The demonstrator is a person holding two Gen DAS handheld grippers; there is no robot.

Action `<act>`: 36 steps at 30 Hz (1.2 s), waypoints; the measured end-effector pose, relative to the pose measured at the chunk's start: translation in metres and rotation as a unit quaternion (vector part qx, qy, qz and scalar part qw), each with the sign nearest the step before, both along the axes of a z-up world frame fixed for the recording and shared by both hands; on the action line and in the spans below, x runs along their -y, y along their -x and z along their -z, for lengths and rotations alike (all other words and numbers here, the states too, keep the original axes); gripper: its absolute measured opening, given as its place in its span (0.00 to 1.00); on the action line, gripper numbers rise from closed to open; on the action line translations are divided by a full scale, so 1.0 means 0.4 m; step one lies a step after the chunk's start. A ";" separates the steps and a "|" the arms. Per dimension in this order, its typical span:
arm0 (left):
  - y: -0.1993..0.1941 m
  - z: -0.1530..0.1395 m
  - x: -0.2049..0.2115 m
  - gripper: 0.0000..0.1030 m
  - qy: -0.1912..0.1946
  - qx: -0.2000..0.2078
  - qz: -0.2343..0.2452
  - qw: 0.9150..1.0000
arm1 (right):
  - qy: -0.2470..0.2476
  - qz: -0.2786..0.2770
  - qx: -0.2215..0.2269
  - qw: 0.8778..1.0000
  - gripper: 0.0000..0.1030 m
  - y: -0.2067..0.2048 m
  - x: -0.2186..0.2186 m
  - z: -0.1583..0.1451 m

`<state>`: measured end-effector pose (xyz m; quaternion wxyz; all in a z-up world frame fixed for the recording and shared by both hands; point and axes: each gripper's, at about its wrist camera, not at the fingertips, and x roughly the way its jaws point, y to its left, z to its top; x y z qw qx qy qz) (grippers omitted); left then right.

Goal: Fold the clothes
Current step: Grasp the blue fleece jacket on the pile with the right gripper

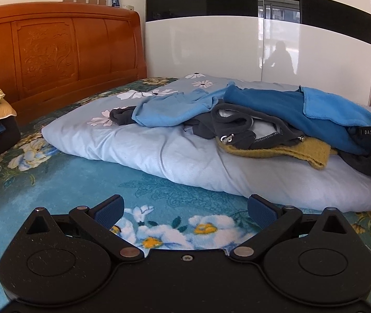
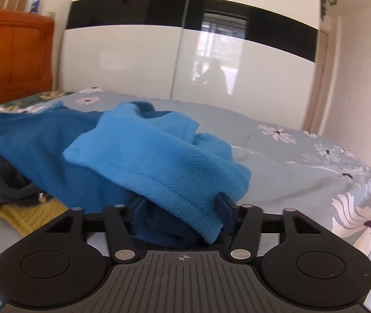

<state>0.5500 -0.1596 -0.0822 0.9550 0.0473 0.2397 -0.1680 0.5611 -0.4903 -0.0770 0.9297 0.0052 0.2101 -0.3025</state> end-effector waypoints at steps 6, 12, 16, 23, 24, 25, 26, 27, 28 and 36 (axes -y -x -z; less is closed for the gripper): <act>0.004 0.000 -0.015 0.97 -0.001 0.000 0.005 1.000 | -0.015 0.013 0.018 1.000 0.24 -0.002 -0.001 -0.022; 0.014 -0.003 -0.036 0.97 0.003 -0.008 0.006 1.000 | -0.043 -0.012 0.035 0.998 0.11 0.034 -0.014 -0.048; 0.031 -0.014 -0.053 0.95 0.004 -0.016 0.006 1.000 | -0.067 -0.047 0.049 0.995 0.10 0.080 -0.030 -0.074; 0.100 -0.050 -0.091 0.94 0.002 -0.018 0.004 1.000 | -0.131 -0.096 0.094 0.982 0.08 0.220 -0.058 -0.137; 0.112 -0.058 -0.099 0.94 0.003 -0.019 0.003 1.000 | -0.141 -0.107 0.101 0.979 0.05 0.244 -0.066 -0.146; 0.125 -0.066 -0.107 0.94 0.006 -0.020 0.002 1.000 | -0.150 -0.118 0.107 0.976 0.04 0.268 -0.074 -0.155; 0.139 -0.075 -0.117 0.94 0.010 -0.019 0.001 1.000 | -0.156 -0.125 0.110 0.974 0.04 0.288 -0.081 -0.162; 0.154 -0.083 -0.127 0.94 0.013 -0.019 -0.001 1.000 | -0.164 -0.137 0.116 0.970 0.00 0.313 -0.093 -0.171; 0.169 -0.091 -0.135 0.94 0.014 -0.018 -0.002 1.000 | -0.171 -0.154 0.124 0.965 0.00 0.335 -0.103 -0.179; 0.286 -0.138 -0.182 0.95 0.009 -0.007 -0.004 1.000 | -0.129 -0.167 0.093 0.973 0.00 0.414 -0.166 -0.224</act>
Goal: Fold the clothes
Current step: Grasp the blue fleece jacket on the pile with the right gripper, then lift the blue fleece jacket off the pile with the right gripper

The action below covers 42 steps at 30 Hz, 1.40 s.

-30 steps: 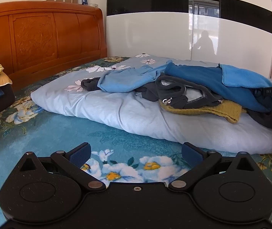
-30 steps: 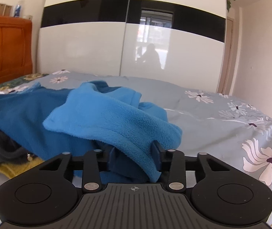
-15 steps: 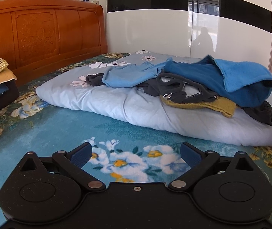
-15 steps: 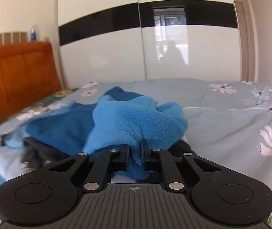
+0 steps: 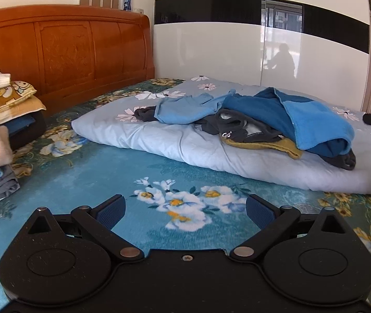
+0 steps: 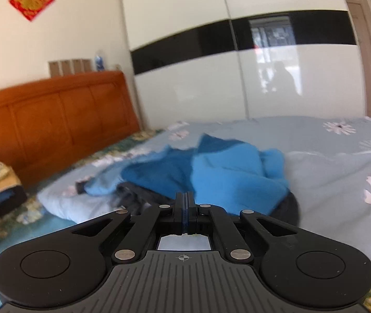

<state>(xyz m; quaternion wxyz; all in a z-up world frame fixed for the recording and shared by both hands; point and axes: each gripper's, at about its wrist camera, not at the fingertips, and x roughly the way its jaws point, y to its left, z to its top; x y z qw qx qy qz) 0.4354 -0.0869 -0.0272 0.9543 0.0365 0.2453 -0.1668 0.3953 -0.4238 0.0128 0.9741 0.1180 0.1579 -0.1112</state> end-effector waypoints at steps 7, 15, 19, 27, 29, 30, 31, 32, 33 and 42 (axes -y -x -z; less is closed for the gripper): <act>0.033 0.003 -0.001 0.95 -0.011 -0.002 0.010 1.000 | -0.011 0.042 -0.039 0.998 0.00 -0.014 0.035 0.066; -0.011 0.057 0.031 0.95 -0.004 -0.024 0.017 1.000 | 0.042 0.077 -0.080 0.993 0.29 -0.090 0.064 0.125; -0.029 0.090 0.044 0.95 -0.004 -0.036 0.021 0.999 | 0.085 0.084 -0.098 0.988 0.30 -0.149 0.058 0.155; -0.062 0.151 0.057 0.95 -0.006 -0.055 0.023 0.998 | 0.149 0.122 -0.074 0.978 0.29 -0.241 0.048 0.171; -0.070 0.161 0.057 0.95 -0.006 -0.057 0.022 0.998 | 0.166 0.130 -0.062 0.976 0.29 -0.258 0.043 0.171; -0.074 0.164 0.057 0.95 -0.005 -0.058 0.022 0.998 | 0.179 0.132 -0.058 0.973 0.29 -0.269 0.038 0.172; -0.077 0.166 0.058 0.95 -0.005 -0.060 0.022 0.998 | 0.190 0.133 -0.057 0.971 0.29 -0.278 0.035 0.172; -0.079 0.169 0.058 0.95 -0.004 -0.061 0.021 0.998 | 0.197 0.134 -0.057 0.970 0.29 -0.286 0.033 0.172; -0.081 0.171 0.056 0.95 -0.002 -0.062 0.021 0.998 | 0.203 0.134 -0.057 0.968 0.26 -0.294 0.031 0.172; -0.081 0.173 0.030 0.95 0.004 -0.068 0.013 0.998 | 0.023 0.074 -0.024 0.997 0.04 -0.251 0.090 0.132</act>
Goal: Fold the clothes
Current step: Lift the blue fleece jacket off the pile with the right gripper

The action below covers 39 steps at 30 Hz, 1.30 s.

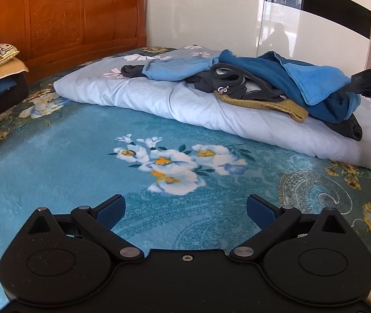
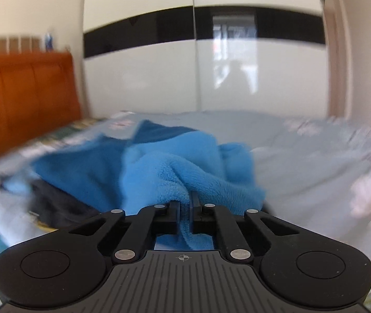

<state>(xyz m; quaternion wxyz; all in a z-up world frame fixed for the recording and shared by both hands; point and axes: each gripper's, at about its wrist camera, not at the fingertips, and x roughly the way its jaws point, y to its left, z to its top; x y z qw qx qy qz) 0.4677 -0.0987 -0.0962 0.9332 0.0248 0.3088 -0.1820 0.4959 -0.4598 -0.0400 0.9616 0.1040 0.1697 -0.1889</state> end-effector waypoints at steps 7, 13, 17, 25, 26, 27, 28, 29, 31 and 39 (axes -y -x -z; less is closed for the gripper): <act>0.030 -0.034 -0.024 0.95 0.007 0.005 -0.006 1.000 | -0.069 -0.124 0.030 0.989 0.04 0.082 -0.064 -0.014; 0.083 -0.076 -0.071 0.95 0.007 0.015 -0.019 1.000 | -0.119 -0.180 0.047 0.975 0.04 0.150 -0.108 -0.035; 0.123 -0.103 -0.110 0.95 0.012 0.019 -0.033 0.999 | -0.142 -0.230 0.051 0.961 0.04 0.194 -0.157 -0.053; 0.225 -0.145 -0.187 0.96 0.021 0.028 -0.060 0.998 | -0.166 -0.323 0.036 0.931 0.04 0.295 -0.271 -0.045; 0.241 -0.147 -0.197 0.96 0.022 0.026 -0.064 0.997 | -0.165 -0.333 0.033 0.928 0.04 0.312 -0.289 -0.041; 0.256 -0.149 -0.206 0.96 0.025 0.026 -0.068 0.997 | -0.168 -0.342 0.031 0.924 0.04 0.328 -0.300 -0.040; 0.270 -0.150 -0.214 0.96 0.027 0.025 -0.071 0.997 | -0.176 -0.350 0.030 0.919 0.04 0.344 -0.313 -0.036; 0.286 -0.152 -0.223 0.96 0.029 0.024 -0.075 0.996 | -0.181 -0.362 0.027 0.914 0.04 0.360 -0.330 -0.030; 0.318 -0.153 -0.241 0.96 0.032 0.024 -0.080 0.996 | -0.176 -0.385 0.021 0.906 0.04 0.403 -0.366 -0.030; 0.448 -0.148 -0.317 0.96 0.031 0.023 -0.095 0.995 | -0.205 -0.497 -0.009 0.843 0.04 0.585 -0.513 -0.020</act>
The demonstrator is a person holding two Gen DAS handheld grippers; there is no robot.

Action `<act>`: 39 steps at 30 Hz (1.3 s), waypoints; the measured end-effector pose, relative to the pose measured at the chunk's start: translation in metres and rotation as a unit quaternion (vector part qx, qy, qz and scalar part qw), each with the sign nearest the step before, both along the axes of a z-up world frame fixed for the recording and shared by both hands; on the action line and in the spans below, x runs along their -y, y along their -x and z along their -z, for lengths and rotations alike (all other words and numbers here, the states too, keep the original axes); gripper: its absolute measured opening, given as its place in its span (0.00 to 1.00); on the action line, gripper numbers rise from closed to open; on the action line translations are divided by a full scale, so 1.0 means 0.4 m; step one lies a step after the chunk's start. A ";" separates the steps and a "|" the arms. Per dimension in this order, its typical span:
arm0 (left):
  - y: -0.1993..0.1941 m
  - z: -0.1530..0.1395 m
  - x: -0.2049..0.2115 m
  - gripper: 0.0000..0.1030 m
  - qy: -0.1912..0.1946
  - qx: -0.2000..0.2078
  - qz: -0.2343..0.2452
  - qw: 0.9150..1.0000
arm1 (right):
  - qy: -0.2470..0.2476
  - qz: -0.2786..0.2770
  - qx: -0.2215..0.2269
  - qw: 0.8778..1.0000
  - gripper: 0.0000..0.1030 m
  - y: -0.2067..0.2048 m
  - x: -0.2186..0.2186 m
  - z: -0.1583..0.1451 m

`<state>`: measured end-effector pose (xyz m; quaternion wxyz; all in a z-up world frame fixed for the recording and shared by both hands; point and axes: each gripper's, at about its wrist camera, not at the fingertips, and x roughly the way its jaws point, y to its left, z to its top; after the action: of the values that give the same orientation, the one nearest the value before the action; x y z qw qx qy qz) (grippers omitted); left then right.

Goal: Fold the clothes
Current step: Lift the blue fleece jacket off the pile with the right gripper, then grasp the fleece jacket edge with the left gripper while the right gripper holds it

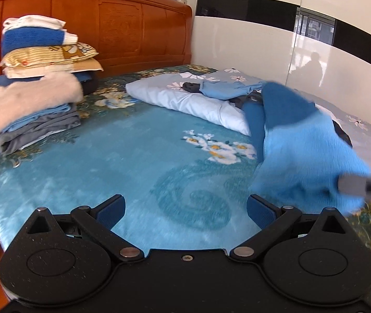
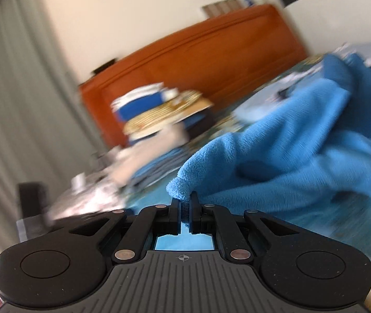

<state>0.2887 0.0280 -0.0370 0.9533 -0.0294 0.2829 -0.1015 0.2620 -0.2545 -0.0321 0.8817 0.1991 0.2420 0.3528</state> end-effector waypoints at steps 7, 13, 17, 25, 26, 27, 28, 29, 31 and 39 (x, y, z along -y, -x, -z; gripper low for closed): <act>0.080 0.008 -0.088 0.96 0.012 -0.012 -0.033 0.999 | 0.049 -0.064 -0.043 0.996 0.04 0.123 -0.135 0.074; 0.108 -0.009 -0.087 0.96 0.027 -0.009 -0.019 0.999 | 0.096 -0.033 -0.064 0.993 0.05 0.145 -0.162 0.107; 0.107 -0.017 -0.027 0.97 0.026 -0.008 0.027 0.999 | 0.129 -0.018 -0.069 0.989 0.06 0.161 -0.177 0.107; 0.103 0.019 0.114 0.97 -0.011 -0.020 0.108 0.994 | 0.131 0.038 -0.074 0.988 0.27 0.243 -0.040 0.115; 0.099 0.026 0.125 0.97 -0.013 -0.025 0.110 0.994 | 0.131 0.056 -0.073 0.987 0.29 0.246 -0.013 0.116; 0.095 0.033 0.135 0.97 -0.015 -0.029 0.111 0.993 | 0.131 0.075 -0.071 0.986 0.30 0.247 0.014 0.117; 0.091 0.041 0.145 0.97 -0.016 -0.034 0.112 0.993 | 0.131 0.098 -0.071 0.984 0.31 0.245 0.042 0.120; 0.085 0.047 0.153 0.97 -0.017 -0.038 0.114 0.993 | 0.130 0.119 -0.074 0.982 0.31 0.235 0.064 0.125; 0.078 0.059 0.168 0.97 -0.023 -0.045 0.118 0.992 | 0.114 0.171 -0.088 0.975 0.31 0.210 0.123 0.143; 0.061 0.089 0.202 0.96 -0.047 -0.053 0.128 0.989 | 0.066 0.231 -0.134 0.961 0.34 0.084 0.233 0.225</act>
<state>0.2643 -0.0526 -0.0725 0.9165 0.0461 0.3391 -0.2073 0.2284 -0.3477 -0.1223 0.9100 0.2359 0.3281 0.0930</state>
